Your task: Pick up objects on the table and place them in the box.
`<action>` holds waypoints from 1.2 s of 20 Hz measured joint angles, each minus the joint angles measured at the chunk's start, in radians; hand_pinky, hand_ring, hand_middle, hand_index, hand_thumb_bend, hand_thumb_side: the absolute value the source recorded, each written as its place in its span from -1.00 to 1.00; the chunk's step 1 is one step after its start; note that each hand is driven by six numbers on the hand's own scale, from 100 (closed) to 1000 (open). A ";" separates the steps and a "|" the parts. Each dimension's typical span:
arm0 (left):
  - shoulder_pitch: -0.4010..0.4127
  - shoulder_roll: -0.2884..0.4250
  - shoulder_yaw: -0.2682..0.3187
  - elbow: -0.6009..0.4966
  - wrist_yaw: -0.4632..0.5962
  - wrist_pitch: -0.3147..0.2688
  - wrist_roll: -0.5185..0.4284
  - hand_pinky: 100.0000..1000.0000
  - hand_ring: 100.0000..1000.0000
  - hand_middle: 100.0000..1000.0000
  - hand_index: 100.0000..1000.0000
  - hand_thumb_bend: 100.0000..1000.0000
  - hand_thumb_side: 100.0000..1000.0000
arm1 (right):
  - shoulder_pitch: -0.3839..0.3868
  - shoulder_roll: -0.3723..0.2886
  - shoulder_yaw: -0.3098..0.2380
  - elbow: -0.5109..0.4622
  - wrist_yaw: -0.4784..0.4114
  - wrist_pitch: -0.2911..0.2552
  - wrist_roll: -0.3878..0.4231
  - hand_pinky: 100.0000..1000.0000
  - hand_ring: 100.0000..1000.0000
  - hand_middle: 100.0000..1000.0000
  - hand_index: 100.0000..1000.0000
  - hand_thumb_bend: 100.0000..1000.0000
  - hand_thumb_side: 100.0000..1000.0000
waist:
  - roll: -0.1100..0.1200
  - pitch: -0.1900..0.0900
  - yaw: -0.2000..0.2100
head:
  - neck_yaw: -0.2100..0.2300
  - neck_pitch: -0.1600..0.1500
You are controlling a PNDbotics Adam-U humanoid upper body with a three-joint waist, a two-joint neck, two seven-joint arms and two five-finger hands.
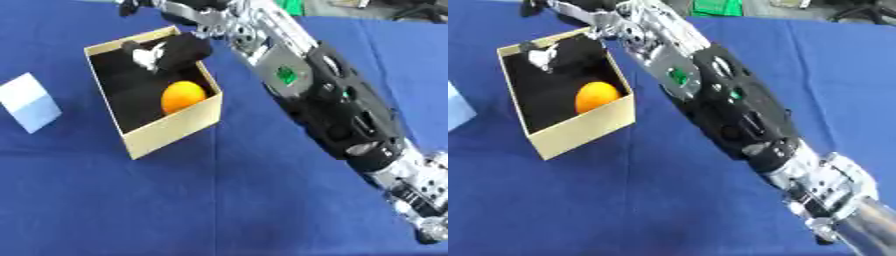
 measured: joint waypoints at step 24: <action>-0.082 0.251 -0.024 0.000 -0.113 0.071 -0.020 -0.21 0.31 0.22 0.41 -0.78 1.00 | 0.387 -0.275 -0.311 -0.394 -0.457 0.087 -0.338 0.93 1.00 0.55 0.86 -1.00 0.34 | 0.014 -0.001 -0.085 | 0.065 0.007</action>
